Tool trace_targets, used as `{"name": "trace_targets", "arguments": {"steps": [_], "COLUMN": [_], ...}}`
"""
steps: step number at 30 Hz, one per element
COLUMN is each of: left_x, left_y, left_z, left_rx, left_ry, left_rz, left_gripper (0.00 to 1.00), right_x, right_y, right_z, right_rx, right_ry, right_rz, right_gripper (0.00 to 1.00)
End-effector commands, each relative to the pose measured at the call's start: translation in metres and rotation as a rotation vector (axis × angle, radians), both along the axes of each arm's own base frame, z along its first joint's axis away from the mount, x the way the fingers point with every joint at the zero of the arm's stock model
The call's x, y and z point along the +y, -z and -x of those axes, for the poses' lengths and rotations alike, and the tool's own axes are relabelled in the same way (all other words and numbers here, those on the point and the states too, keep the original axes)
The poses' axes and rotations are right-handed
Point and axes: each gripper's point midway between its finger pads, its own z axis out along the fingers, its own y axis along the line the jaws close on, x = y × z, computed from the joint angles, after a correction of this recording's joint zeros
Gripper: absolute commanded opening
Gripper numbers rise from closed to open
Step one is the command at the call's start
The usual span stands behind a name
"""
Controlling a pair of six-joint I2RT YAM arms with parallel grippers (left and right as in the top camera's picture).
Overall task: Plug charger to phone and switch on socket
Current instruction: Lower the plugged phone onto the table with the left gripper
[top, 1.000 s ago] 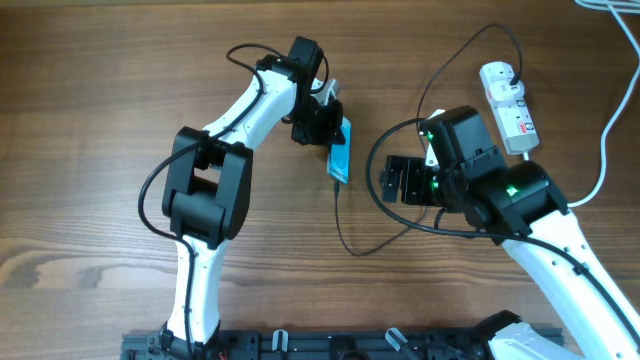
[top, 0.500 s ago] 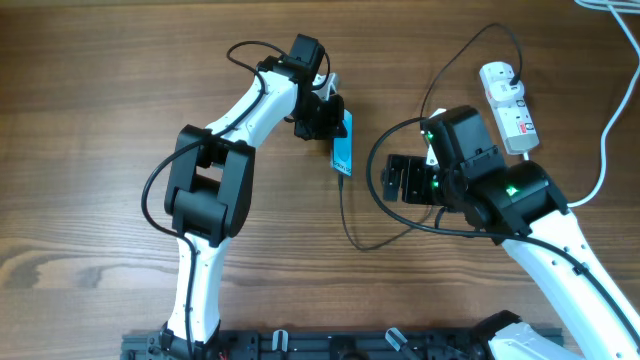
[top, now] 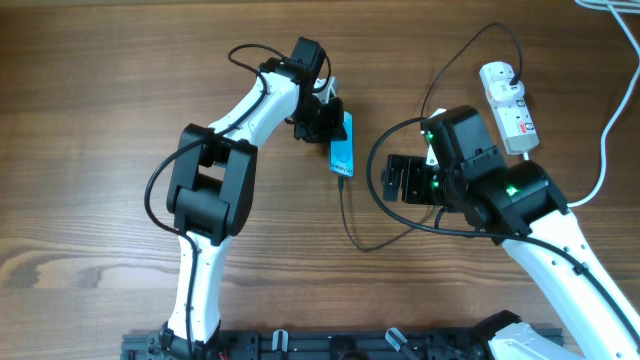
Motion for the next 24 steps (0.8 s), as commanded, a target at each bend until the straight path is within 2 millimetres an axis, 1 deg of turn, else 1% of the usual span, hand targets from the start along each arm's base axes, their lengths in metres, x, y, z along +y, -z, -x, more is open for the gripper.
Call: {"name": "trace_targets", "arguments": {"steps": [1, 8, 10, 11, 20, 21, 22, 24], "left_x": [0.017, 0.035, 0.04, 0.043, 0.047, 0.047, 0.047, 0.048], "left_y": [0.022, 0.029, 0.03, 0.031, 0.032, 0.032, 0.032, 0.032], "left_z": [0.002, 0.005, 0.006, 0.005, 0.005, 0.005, 0.005, 0.006], "left_rx": [0.013, 0.013, 0.015, 0.012, 0.009, 0.009, 0.009, 0.012], "left_ry": [-0.015, -0.025, -0.027, -0.028, -0.03, -0.03, -0.03, -0.03], "left_rz": [-0.12, -0.228, -0.253, -0.268, -0.294, -0.294, -0.294, -0.296], "left_gripper": [0.22, 0.22, 0.31, 0.33, 0.35, 0.38, 0.44, 0.44], "right_x": [-0.002, -0.002, -0.002, -0.002, -0.002, -0.002, -0.002, -0.002], "right_y": [-0.005, -0.004, -0.004, -0.004, -0.004, -0.004, -0.004, -0.004], "right_z": [-0.006, -0.005, -0.005, -0.005, -0.004, -0.004, -0.004, -0.004], "right_rx": [-0.014, -0.009, -0.009, -0.008, -0.006, -0.006, -0.006, -0.006], "right_ry": [0.023, 0.022, 0.021, 0.021, 0.02, 0.02, 0.02, 0.02], "right_rz": [0.007, 0.006, 0.006, 0.006, 0.009, 0.009, 0.008, 0.008], "right_gripper": [1.0, 1.0, 1.0, 1.0, 0.99, 1.0, 1.0, 1.0]}}
